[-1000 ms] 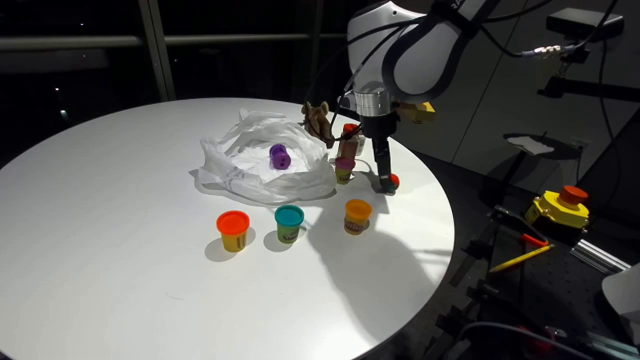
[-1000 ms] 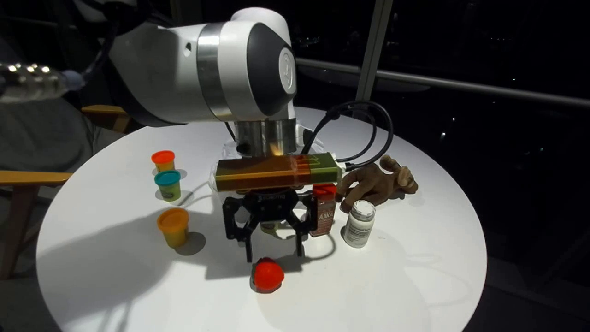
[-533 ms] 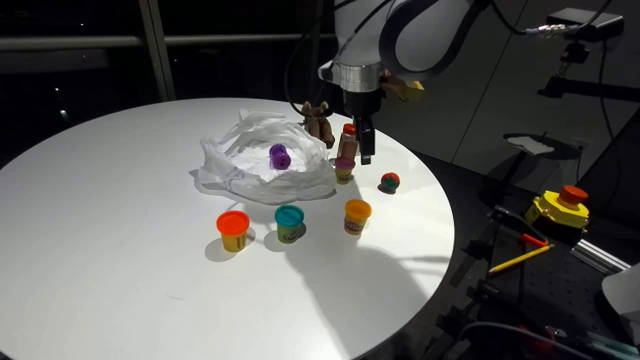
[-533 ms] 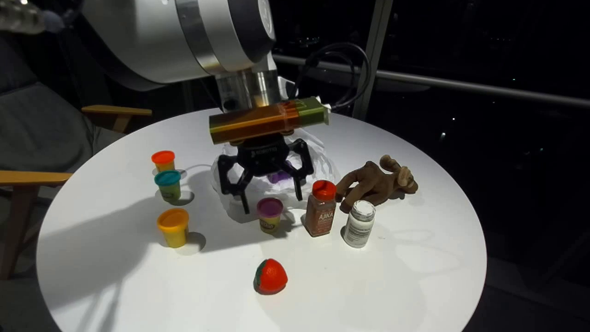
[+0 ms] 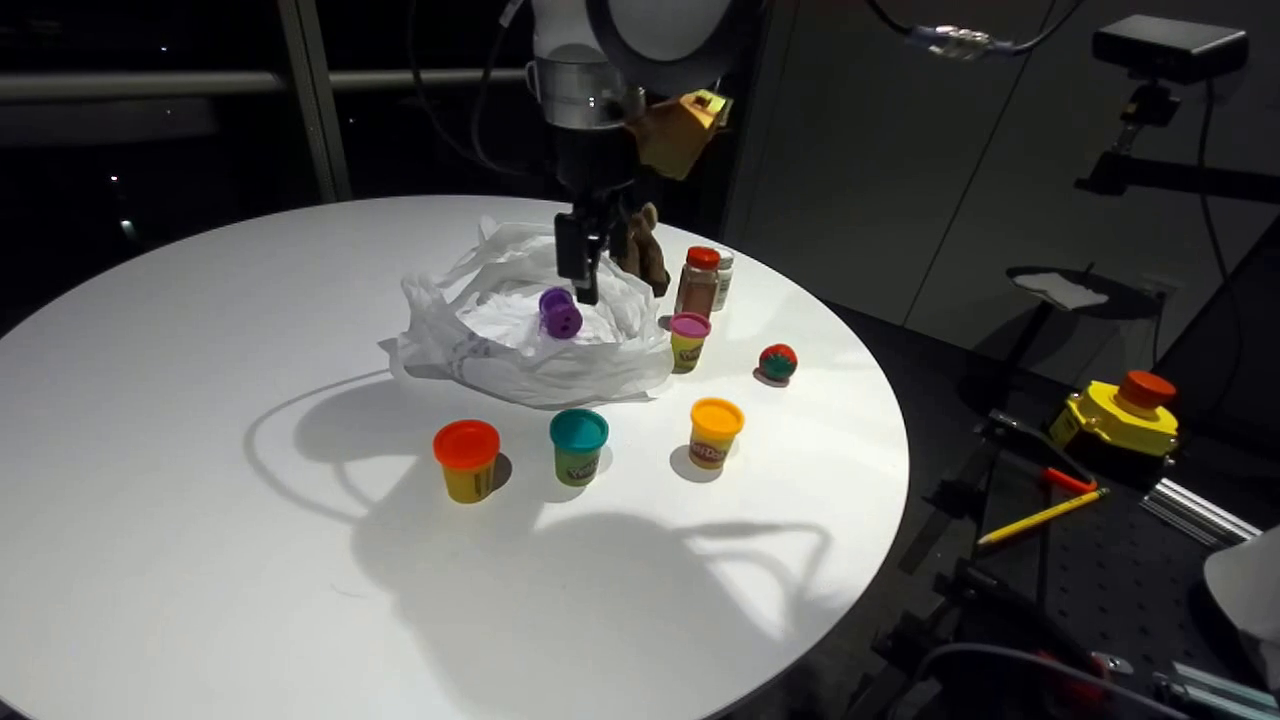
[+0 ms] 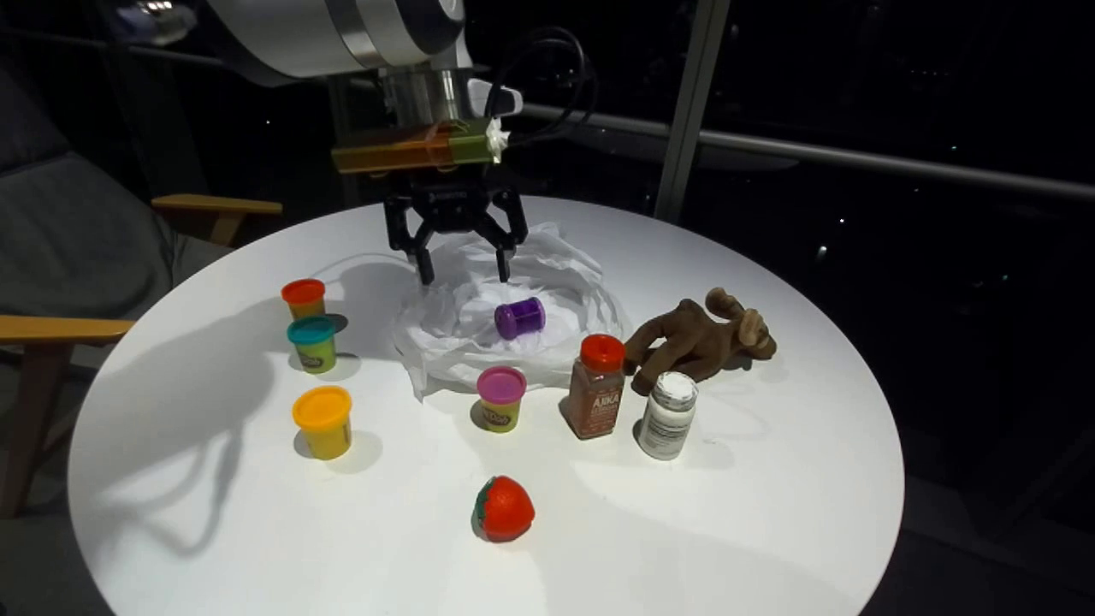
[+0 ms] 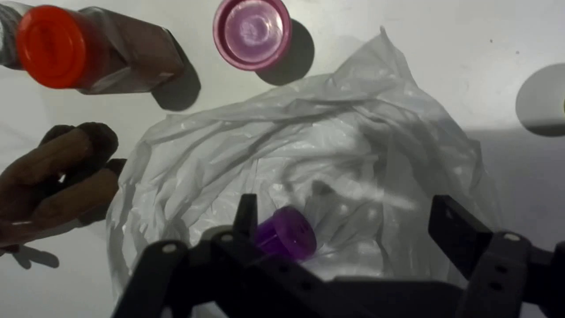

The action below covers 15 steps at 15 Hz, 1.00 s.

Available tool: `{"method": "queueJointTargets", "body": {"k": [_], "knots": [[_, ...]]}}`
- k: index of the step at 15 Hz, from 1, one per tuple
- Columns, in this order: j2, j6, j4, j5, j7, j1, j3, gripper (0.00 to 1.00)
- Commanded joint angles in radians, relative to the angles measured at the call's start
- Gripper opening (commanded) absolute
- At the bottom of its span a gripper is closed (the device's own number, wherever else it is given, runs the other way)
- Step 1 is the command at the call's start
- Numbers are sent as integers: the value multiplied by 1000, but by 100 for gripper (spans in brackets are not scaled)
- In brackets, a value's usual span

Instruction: Remove the objects from the plastic and put them on the table

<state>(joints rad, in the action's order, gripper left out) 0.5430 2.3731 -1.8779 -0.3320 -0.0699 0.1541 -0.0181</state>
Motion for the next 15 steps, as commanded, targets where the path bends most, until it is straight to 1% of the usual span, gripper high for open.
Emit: {"method": "queueJointTargets", "body": {"k": [1, 5, 11, 13, 15], "knots": [[165, -3, 210, 48, -156, 38, 35, 100], [284, 23, 343, 94, -301, 50, 83, 100], [380, 31, 465, 151, -549, 92, 176, 100], [397, 18, 484, 154, -651, 113, 210, 73], [411, 1, 497, 142, -761, 133, 244, 58]]}}
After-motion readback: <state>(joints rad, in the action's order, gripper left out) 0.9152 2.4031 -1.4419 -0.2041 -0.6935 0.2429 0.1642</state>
